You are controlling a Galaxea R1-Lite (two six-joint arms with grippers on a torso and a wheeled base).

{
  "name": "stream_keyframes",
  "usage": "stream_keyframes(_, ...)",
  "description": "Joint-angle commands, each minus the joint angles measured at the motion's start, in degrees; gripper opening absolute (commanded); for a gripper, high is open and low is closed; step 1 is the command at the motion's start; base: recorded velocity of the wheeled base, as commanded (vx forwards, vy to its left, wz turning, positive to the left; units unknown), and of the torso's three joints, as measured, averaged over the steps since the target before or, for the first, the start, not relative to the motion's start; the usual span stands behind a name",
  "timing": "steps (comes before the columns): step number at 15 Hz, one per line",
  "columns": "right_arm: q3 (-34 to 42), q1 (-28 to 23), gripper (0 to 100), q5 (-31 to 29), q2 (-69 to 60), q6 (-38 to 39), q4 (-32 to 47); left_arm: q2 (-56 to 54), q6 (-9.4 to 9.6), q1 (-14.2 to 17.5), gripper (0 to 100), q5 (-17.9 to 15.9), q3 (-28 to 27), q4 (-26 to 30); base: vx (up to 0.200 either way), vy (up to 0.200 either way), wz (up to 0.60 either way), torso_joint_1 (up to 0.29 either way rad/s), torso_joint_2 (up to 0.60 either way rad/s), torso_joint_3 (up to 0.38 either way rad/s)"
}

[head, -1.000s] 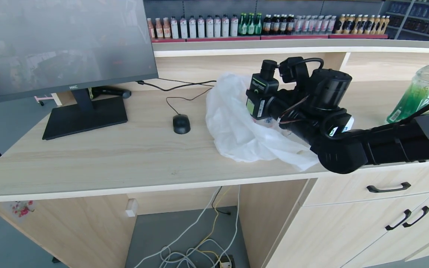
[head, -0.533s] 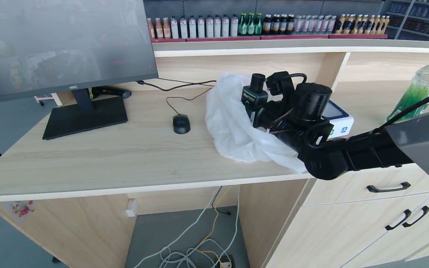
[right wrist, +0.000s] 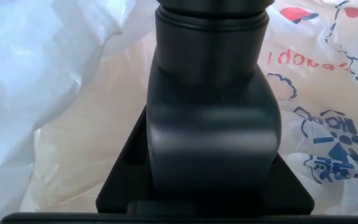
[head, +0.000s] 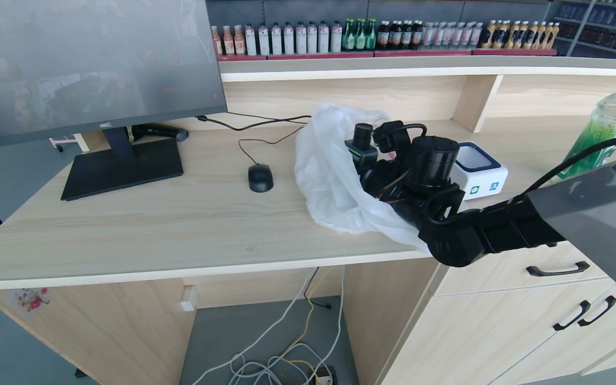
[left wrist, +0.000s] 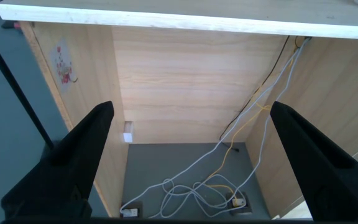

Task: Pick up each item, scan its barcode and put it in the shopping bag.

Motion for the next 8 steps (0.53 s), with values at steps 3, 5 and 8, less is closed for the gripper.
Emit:
stream_keyframes(3, 0.03, 0.14, 0, -0.06, 0.85, -0.04, 0.00, 0.00, -0.02, 0.02, 100, 0.00, 0.00, 0.00, 0.000, 0.000, 0.00, 0.000, 0.00, 0.000)
stream_keyframes(5, 0.21, 0.14, 0, -0.06, 1.03, -0.04, 0.00, 0.00, -0.02, 0.02, 100, 0.00, 0.00, 0.00, 0.000, 0.000, 0.00, 0.000, 0.00, 0.000)
stream_keyframes(8, 0.65, 0.14, 0, -0.15, 1.82, -0.30, -0.09, 0.00, -0.02, 0.02, 100, 0.00, 0.00, 0.00, 0.000, 0.000, 0.00, 0.000, 0.00, 0.000)
